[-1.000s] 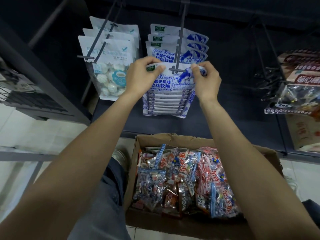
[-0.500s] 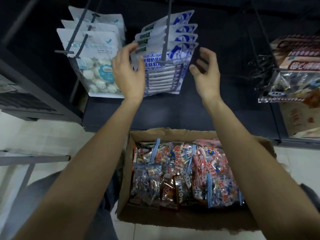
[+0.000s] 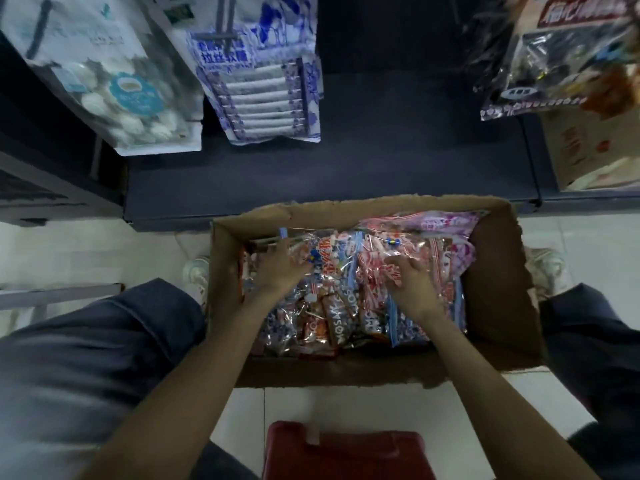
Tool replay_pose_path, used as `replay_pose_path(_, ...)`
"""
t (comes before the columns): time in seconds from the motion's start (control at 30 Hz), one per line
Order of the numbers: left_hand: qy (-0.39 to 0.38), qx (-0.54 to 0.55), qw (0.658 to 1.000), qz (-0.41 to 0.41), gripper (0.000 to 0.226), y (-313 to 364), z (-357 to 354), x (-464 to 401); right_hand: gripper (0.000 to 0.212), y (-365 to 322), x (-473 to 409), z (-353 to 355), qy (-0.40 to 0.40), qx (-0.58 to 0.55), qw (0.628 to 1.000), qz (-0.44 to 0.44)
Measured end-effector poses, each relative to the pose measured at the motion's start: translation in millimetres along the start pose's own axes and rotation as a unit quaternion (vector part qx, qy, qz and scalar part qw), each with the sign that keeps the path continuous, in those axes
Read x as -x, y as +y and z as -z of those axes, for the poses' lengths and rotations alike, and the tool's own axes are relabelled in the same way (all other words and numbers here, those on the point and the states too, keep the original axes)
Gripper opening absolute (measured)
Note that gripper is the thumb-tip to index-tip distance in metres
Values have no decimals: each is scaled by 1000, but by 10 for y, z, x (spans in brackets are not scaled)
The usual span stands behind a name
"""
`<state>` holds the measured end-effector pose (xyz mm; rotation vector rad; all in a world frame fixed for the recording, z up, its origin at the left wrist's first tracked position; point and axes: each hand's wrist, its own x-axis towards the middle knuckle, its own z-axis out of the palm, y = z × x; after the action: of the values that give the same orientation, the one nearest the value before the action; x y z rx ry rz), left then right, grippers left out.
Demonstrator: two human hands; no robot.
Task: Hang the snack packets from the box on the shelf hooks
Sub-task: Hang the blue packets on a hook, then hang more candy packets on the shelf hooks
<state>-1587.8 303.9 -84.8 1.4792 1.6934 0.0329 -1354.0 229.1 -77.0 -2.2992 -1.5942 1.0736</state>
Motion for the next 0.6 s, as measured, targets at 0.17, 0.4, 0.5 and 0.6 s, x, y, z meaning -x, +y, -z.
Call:
replay_pose_path(0.17,47,-19,998,49,77,-152,-207,-220,71,511,-17,-137,-70,0,987,-144)
replay_pose_path(0.4,112,98,980,135,90,-21,-473,-391,79,562,101,-274,-118,86,986,-83)
replay_pose_path(0.5,171,152,957,177,80,-68,-442,-453,59,652,87,-142,-104,233,967,23)
replay_pose_path(0.6,180,63,972,137,34,-195,-335,-486,50,730,-15,35,-107,350,926,96)
